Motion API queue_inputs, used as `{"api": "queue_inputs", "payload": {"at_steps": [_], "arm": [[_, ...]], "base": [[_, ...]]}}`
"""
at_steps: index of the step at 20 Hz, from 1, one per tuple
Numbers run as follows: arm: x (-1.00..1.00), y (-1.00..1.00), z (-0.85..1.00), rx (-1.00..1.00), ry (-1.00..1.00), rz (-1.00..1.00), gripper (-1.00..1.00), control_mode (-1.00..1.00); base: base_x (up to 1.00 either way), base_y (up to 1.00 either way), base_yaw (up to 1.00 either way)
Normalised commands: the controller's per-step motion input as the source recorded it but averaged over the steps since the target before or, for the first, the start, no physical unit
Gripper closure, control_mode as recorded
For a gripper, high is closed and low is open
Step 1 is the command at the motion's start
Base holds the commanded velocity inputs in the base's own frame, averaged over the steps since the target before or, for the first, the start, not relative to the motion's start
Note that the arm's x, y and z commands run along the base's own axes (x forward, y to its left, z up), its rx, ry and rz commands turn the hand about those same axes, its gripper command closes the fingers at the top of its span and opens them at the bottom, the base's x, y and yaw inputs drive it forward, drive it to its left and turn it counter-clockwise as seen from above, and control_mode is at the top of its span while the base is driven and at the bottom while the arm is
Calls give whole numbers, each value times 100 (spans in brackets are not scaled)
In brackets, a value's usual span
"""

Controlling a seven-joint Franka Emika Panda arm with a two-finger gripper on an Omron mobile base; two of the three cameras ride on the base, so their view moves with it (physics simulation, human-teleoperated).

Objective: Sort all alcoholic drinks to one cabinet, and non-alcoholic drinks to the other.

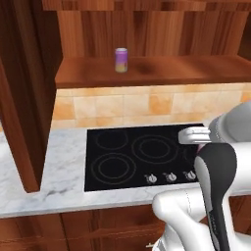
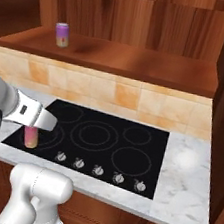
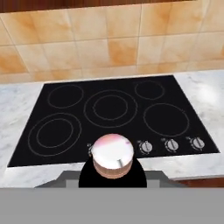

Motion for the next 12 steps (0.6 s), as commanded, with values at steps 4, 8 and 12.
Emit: {"api": "queue_inputs", "payload": {"at_steps": [4, 8, 12], "arm": [[0, 0, 0, 0, 0, 0, 100, 100], [7, 0, 7, 0, 1, 1, 100, -100], [3, 0, 54, 0, -5, 4, 100, -100]], "base": [[92, -31, 14], [46, -11, 4], [0, 0, 0]]}}
